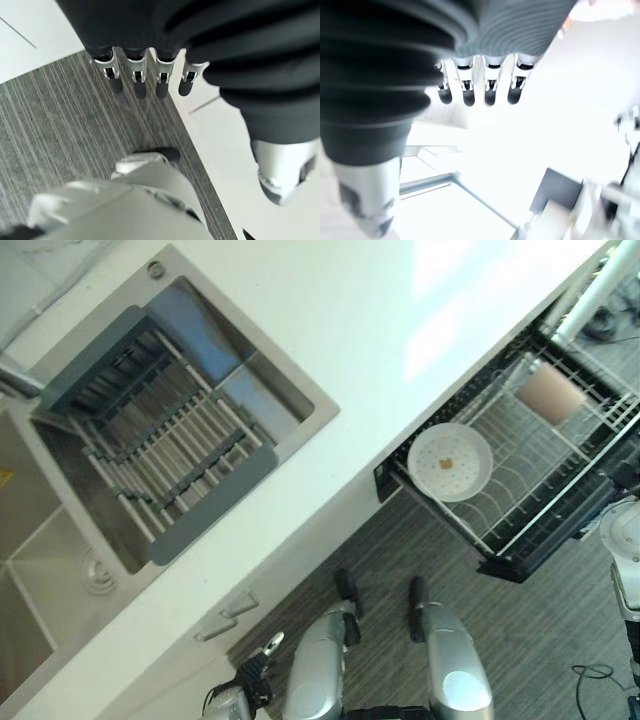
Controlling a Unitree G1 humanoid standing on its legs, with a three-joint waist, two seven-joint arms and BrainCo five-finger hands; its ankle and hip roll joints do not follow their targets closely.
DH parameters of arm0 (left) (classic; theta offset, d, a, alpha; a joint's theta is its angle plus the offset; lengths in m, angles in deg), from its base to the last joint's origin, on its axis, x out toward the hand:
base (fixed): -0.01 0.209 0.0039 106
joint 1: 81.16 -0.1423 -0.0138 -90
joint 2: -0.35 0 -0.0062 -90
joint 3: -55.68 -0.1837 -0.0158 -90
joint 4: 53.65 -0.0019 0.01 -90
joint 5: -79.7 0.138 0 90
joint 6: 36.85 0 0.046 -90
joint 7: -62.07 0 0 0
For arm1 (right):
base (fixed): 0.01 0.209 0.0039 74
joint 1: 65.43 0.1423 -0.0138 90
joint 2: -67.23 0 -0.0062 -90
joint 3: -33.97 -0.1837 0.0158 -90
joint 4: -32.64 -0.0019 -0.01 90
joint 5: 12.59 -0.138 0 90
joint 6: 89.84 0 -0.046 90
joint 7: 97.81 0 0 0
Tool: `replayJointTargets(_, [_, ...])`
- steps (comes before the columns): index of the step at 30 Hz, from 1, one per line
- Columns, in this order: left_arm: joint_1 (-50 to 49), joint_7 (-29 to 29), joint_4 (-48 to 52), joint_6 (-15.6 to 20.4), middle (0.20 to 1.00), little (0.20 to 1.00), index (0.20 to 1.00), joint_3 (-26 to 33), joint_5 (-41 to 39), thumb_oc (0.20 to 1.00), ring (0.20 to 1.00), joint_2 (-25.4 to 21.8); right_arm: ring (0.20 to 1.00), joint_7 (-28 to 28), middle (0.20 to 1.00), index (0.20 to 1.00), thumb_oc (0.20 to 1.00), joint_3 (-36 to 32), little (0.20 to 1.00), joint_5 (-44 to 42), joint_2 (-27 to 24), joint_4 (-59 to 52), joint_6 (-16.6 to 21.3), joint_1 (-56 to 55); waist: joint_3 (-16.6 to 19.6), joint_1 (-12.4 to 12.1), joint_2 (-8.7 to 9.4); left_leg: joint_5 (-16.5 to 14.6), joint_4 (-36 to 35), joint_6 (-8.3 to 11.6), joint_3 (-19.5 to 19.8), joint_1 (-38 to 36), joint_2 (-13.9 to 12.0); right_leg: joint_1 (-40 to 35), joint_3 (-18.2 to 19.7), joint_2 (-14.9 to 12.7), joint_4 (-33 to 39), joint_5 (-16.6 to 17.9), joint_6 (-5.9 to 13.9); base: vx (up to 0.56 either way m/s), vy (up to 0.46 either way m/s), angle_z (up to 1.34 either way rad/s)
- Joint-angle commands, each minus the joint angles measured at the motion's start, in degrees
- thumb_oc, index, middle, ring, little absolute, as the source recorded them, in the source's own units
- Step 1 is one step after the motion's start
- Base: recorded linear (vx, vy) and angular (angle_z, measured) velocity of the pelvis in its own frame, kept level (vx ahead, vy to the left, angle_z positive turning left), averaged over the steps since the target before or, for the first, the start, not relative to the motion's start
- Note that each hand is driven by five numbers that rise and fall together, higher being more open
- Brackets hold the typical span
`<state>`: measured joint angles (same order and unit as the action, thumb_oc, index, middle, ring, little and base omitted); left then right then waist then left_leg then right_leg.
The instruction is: Place the dishes in the dishwasher.
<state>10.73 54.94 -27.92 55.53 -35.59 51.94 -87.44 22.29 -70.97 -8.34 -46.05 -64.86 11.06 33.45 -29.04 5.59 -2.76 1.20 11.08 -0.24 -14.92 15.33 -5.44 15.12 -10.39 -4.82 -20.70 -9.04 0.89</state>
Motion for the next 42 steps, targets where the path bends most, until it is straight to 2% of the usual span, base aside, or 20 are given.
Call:
replayJointTargets(1, [-3.29, 0.13, -1.09, -0.10, 1.000, 1.000, 1.000, 0.10, 1.96, 1.000, 1.000, -0.47, 1.000, -8.83, 1.000, 1.000, 1.000, -7.17, 1.000, -8.45, 2.28, 5.67, 8.35, -1.86, 3.84, 1.67, 0.24, -8.02, 6.11, 1.88, -0.52, -1.08, -0.92, -1.14, 0.28, 0.16, 0.54, 0.40, 1.54, 0.05, -0.058, -0.04])
replayJointTargets(3, [-2.66, 0.21, -1.11, -0.64, 1.000, 1.000, 1.000, -0.07, 1.63, 1.000, 1.000, -1.12, 1.000, -9.77, 1.000, 1.000, 1.000, -10.73, 1.000, -10.71, 2.91, 11.64, 8.52, -3.87, 4.02, 2.02, 0.74, -8.13, 6.11, 1.75, -1.22, -1.51, -1.12, -1.36, -0.13, 0.06, 0.13, 0.17, 1.48, 0.03, -0.076, -0.17])
replayJointTargets(6, [-0.83, 1.27, -0.89, -2.59, 1.000, 1.000, 1.000, -1.11, 0.48, 1.000, 1.000, -2.31, 1.000, -5.37, 1.000, 1.000, 1.000, -14.01, 1.000, -18.21, 3.65, 26.41, 11.83, -6.21, 4.06, 1.84, 1.30, -8.05, 6.11, 1.60, -1.57, -2.17, -1.24, -2.13, -1.05, -0.10, -0.41, -0.07, 1.26, 0.04, -0.103, -0.22])
replayJointTargets(7, [0.30, 1.53, -1.10, -3.37, 1.000, 1.000, 1.000, -2.60, -0.66, 1.000, 1.000, -3.42, 1.000, -1.35, 1.000, 1.000, 1.000, -13.08, 1.000, -22.88, 3.98, 38.56, 14.49, -6.16, 3.98, 1.21, 1.52, -7.72, 6.11, 1.53, -1.41, -2.24, -1.28, -2.56, -1.61, -0.14, -0.52, -0.08, 0.98, 0.05, -0.128, 0.04])
replayJointTargets(9, [1.42, 1.33, -1.76, -3.48, 1.000, 1.000, 1.000, -3.77, -1.69, 1.000, 1.000, -4.17, 1.000, 1.96, 1.000, 1.000, 1.000, -12.00, 1.000, -26.92, 4.26, 46.58, 16.59, -5.36, 3.89, 0.66, 1.59, -7.48, 6.11, 1.55, -1.07, -2.04, -1.27, -2.56, -2.00, -0.07, -0.78, -0.27, 0.71, 0.09, -0.111, 0.03])
replayJointTargets(13, [3.34, 1.47, -0.72, -4.12, 1.000, 1.000, 1.000, -6.70, -2.74, 1.000, 1.000, -4.83, 1.000, 8.65, 1.000, 1.000, 1.000, -6.73, 1.000, -29.64, 5.90, 58.94, 17.81, -1.86, 3.22, -1.08, 1.18, -7.70, 6.11, 1.80, 1.02, -1.53, -0.27, -2.33, -2.18, -0.29, -2.07, -1.63, 0.80, 0.07, -0.062, 0.16])
replayJointTargets(14, [3.95, 1.54, 0.62, -4.38, 1.000, 1.000, 1.000, -7.53, -2.77, 1.000, 1.000, -5.25, 1.000, 12.95, 1.000, 1.000, 1.000, -3.71, 1.000, -29.31, 5.75, 62.20, 17.49, 0.01, 2.64, -2.27, 0.89, -7.30, 6.11, 1.63, 1.82, -0.55, 0.07, -1.57, -2.95, -0.51, -2.80, -1.72, 0.71, -0.01, -0.072, 0.15])
replayJointTargets(18, [4.14, 2.12, 4.66, -3.89, 1.000, 1.000, 1.000, -7.79, -5.01, 1.000, 1.000, -6.72, 1.000, 15.98, 1.000, 1.000, 1.000, 5.88, 1.000, -19.40, 3.74, 62.32, 14.30, 4.89, 1.13, -4.63, 0.68, -6.31, 6.11, 0.94, 2.78, 2.13, 1.26, 1.73, -4.28, -1.20, -6.86, -3.08, 0.35, -0.04, -0.055, 0.32])
replayJointTargets(20, [4.16, 2.16, 5.91, -3.90, 1.000, 1.000, 1.000, -7.34, -5.16, 1.000, 1.000, -7.63, 1.000, 15.75, 1.000, 1.000, 1.000, 9.60, 1.000, -15.96, 2.45, 62.45, 12.98, 7.41, 0.45, -5.85, 0.80, -5.78, 6.11, 0.72, 3.30, 3.18, 1.86, 3.07, -4.84, -1.61, -9.02, -3.87, 0.19, -0.06, -0.094, 0.25])
replayJointTargets(21, [4.11, 2.43, 6.42, -3.64, 1.000, 1.000, 1.000, -6.92, -5.11, 1.000, 1.000, -8.33, 1.000, 16.46, 1.000, 1.000, 1.000, 12.90, 1.000, -13.42, 0.67, 62.99, 11.94, 10.02, -0.31, -7.12, 1.12, -5.27, 6.11, 0.44, 3.82, 3.86, 2.55, 4.10, -5.42, -2.31, -11.50, -4.78, 0.05, -0.03, -0.096, 0.31])
replayJointTargets(23, [3.86, 2.70, 6.51, -3.40, 1.000, 1.000, 1.000, -6.61, -5.28, 1.000, 1.000, -8.84, 1.000, 17.84, 1.000, 1.000, 1.000, 14.79, 1.000, -12.37, -0.76, 63.45, 11.63, 11.42, -0.72, -8.06, 1.17, -5.50, 6.96, 0.24, 4.28, 4.74, 2.67, 4.88, -5.92, -2.94, -13.41, -5.57, -0.07, -0.02, -0.085, 0.30])
replayJointTargets(25, [3.14, 2.29, 6.37, -1.59, 1.000, 1.000, 1.000, -5.88, -4.70, 1.000, 1.000, -9.28, 1.000, 19.18, 1.000, 1.000, 1.000, 17.24, 1.000, -10.79, -2.21, 64.79, 12.27, 13.34, -0.75, -9.50, 0.98, -6.32, 9.75, -0.09, 5.31, 7.36, 2.70, 7.00, -6.51, -3.93, -17.01, -7.01, -0.53, 0.00, -0.067, 0.16])
replayJointTargets(31, [2.14, 1.20, 7.49, -0.27, 1.000, 1.000, 1.000, -5.90, -3.55, 1.000, 1.000, -10.18, 1.000, 20.32, 1.000, 1.000, 1.000, 21.80, 1.000, -5.65, -4.67, 63.92, 11.82, 18.72, -0.76, -11.54, 0.34, -6.92, 12.91, -0.36, 7.27, 11.17, 3.09, 10.38, -6.84, -5.05, -21.83, -8.92, -1.10, 0.01, -0.032, 0.16])
replayJointTargets(35, [1.84, 0.71, 7.60, 0.07, 1.000, 1.000, 1.000, -6.02, -3.44, 1.000, 1.000, -10.52, 1.000, 20.48, 1.000, 1.000, 1.000, 23.74, 1.000, -4.81, -5.98, 62.92, 11.86, 21.18, -0.76, -12.14, 0.15, -6.64, 13.16, -0.20, 7.65, 11.89, 3.08, 11.04, -6.99, -5.25, -22.54, -9.13, -1.11, 0.02, 0.001, 0.05])
replayJointTargets(36, [1.39, 0.13, 7.84, 0.90, 1.000, 1.000, 1.000, -6.32, -3.55, 1.000, 1.000, -10.86, 1.000, 21.55, 1.000, 1.000, 1.000, 25.79, 1.000, -3.89, -8.21, 60.60, 11.39, 25.21, -0.76, -12.91, -0.10, -6.00, 12.66, 0.08, 8.22, 12.64, 3.20, 11.76, -7.01, -5.22, -22.85, -9.34, -1.06, 0.05, 0.016, -0.01])
replayJointTargets(42, [0.64, -1.11, 7.90, 3.16, 1.000, 1.000, 1.000, -6.96, -3.63, 1.000, 1.000, -11.01, 1.000, 22.73, 1.000, 1.000, 1.000, 30.79, 1.000, -3.39, -11.12, 59.04, 9.73, 34.54, -0.76, -14.81, -0.75, -4.60, 11.49, 0.52, 9.68, 13.97, 3.81, 13.11, -7.20, -5.06, -23.36, -9.53, -1.10, 0.04, 0.021, 0.06])
